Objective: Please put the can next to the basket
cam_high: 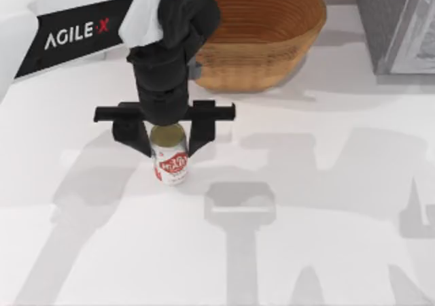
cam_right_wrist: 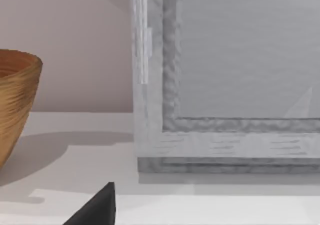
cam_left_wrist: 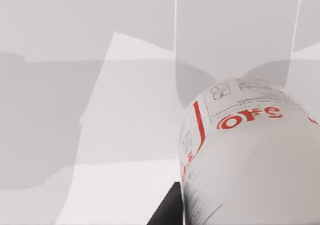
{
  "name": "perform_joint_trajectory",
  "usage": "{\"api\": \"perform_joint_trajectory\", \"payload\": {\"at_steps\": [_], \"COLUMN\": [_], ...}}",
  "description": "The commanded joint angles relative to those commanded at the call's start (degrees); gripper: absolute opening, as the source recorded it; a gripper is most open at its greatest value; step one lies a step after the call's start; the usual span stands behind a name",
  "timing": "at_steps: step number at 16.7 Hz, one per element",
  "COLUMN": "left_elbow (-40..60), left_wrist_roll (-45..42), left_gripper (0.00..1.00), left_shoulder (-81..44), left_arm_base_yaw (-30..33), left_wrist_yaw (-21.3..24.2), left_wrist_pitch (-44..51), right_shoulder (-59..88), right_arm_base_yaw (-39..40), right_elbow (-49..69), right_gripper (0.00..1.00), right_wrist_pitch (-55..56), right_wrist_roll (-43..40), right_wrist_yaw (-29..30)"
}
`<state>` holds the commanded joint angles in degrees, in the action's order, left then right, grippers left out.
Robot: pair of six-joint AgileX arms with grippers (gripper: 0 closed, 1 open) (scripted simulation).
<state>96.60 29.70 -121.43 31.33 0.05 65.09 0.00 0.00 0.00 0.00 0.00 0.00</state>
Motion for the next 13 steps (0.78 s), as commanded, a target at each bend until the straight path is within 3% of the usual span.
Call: {"api": "perform_joint_trajectory", "payload": {"at_steps": [11,13], "left_elbow": [-1.3,-1.3], "left_wrist_roll": [0.0,0.0], "left_gripper": [0.0,0.15], "left_shoulder": [-0.4,-0.4], "left_arm_base_yaw": [0.0,0.0], "left_wrist_yaw": [0.0,0.0], "left_wrist_pitch": [-1.6,-1.6], "right_shoulder": [0.0,0.0], "right_arm_base_yaw": [0.0,0.0], "right_elbow": [0.0,0.0], "right_gripper": [1.0,1.0], "right_wrist_pitch": [0.0,0.0], "right_wrist_roll": [0.0,0.0], "right_wrist_yaw": [0.0,0.0]}}
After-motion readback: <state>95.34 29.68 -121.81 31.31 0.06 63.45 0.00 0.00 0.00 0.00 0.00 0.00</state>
